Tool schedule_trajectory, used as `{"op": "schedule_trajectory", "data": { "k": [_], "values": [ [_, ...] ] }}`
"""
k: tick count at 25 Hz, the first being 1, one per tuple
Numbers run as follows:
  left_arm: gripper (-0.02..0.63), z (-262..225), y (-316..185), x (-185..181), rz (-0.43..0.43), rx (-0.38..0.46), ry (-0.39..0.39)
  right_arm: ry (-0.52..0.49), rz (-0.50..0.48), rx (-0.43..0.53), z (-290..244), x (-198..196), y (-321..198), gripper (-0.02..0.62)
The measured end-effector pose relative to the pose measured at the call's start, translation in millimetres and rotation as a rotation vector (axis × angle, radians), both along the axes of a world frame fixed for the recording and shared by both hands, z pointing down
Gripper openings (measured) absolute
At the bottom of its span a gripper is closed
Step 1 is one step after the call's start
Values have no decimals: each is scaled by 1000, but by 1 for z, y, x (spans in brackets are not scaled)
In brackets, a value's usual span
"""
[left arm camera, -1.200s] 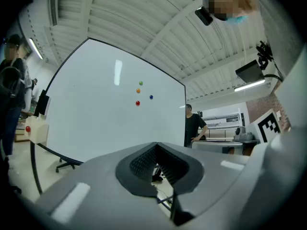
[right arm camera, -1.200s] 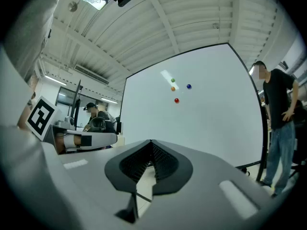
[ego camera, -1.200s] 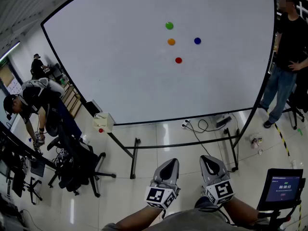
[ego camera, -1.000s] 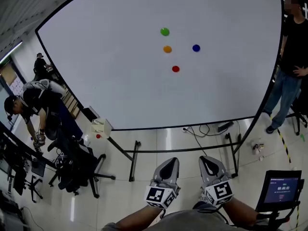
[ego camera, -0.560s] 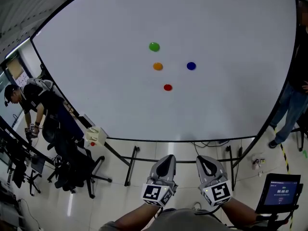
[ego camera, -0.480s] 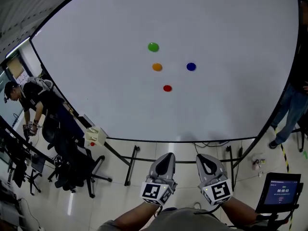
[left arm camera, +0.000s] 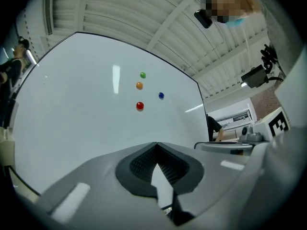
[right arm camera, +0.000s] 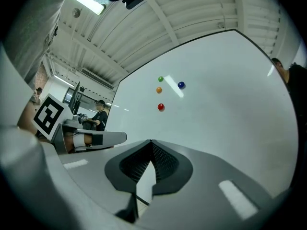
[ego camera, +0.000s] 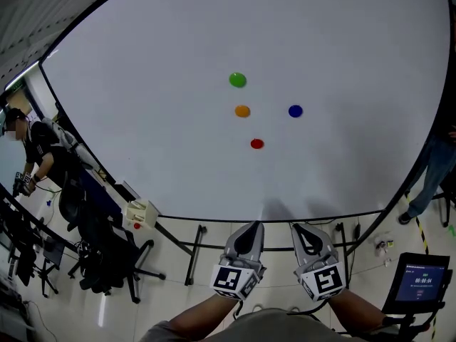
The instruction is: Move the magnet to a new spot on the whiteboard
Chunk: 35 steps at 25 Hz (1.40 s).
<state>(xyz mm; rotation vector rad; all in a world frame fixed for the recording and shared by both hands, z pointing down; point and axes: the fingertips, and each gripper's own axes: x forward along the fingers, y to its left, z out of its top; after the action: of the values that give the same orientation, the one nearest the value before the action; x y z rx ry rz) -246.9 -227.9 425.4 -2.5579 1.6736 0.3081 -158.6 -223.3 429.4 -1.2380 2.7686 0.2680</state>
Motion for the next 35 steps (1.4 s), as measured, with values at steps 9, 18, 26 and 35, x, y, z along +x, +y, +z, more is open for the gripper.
{"op": "schedule_trajectory", "data": {
  "k": [9,18,26,35],
  "values": [
    [2,-75,-57,-18,3,203,-30,-14,43,179,-70,-20,-40,8],
    [2,-142,-76,0,25,300,-31,-33,82,322,-141,-22,-65,7],
    [2,-150,-80,3,19,312,-36,-34,101,334,-156,-22,-72,7],
    [103,-138,-91,0,-145,324,-205,-16,96,347,-155,-25,-69,8]
  ]
}}
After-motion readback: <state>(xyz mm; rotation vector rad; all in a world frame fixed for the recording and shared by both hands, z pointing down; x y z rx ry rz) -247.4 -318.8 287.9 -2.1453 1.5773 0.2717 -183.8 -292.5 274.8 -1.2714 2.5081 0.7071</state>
